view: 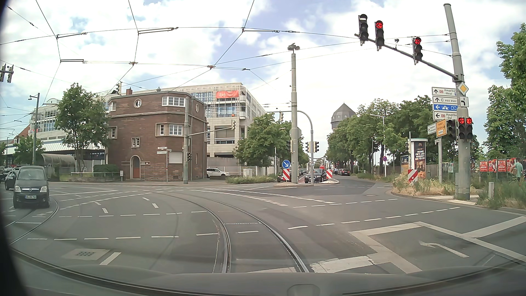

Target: Follow the waypoints while adhering to traffic rules and regulations

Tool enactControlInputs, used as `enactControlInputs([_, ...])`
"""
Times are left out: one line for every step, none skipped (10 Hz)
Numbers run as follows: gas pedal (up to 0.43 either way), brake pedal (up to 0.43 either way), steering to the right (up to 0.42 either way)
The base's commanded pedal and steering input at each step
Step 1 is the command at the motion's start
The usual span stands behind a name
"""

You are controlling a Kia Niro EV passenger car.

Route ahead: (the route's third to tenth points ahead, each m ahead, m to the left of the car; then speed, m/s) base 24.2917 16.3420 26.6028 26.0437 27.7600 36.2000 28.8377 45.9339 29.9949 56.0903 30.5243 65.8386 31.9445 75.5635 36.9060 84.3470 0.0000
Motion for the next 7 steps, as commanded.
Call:
enactControlInputs([0.000, 0.238, -0.110])
enactControlInputs([0.000, 0.238, -0.109])
enactControlInputs([0.000, 0.238, -0.110])
enactControlInputs([0.000, 0.238, -0.110])
enactControlInputs([0.000, 0.238, -0.110])
enactControlInputs([0.000, 0.238, -0.109])
enactControlInputs([0.000, 0.238, -0.110])
